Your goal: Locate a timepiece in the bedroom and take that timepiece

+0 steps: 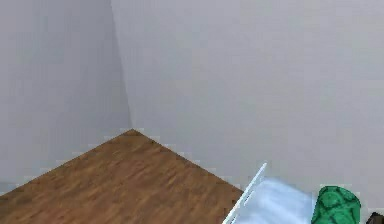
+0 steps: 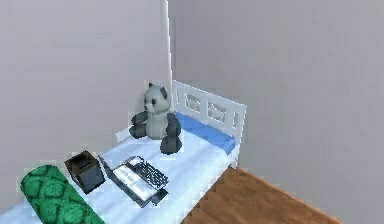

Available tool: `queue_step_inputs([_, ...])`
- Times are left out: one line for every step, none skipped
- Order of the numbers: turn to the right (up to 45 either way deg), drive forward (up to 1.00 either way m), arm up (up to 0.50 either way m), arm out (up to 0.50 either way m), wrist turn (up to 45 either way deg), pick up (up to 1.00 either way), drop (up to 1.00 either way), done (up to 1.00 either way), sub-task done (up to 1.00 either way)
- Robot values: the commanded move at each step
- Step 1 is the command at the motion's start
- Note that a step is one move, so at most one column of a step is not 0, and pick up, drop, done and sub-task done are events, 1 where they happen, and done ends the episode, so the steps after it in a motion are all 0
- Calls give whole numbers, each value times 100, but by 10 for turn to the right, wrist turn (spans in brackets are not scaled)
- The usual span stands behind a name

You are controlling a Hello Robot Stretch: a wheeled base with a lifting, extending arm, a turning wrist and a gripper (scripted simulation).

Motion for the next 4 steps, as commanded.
queue_step_inputs([-300, 0, 0, 0, 0, 0, 0, 0, 0])
queue_step_inputs([450, 0, 0, 0, 0, 0, 0, 0, 0])
queue_step_inputs([450, 0, 0, 0, 0, 0, 0, 0, 0])
queue_step_inputs([450, 0, 0, 0, 0, 0, 0, 0, 0])
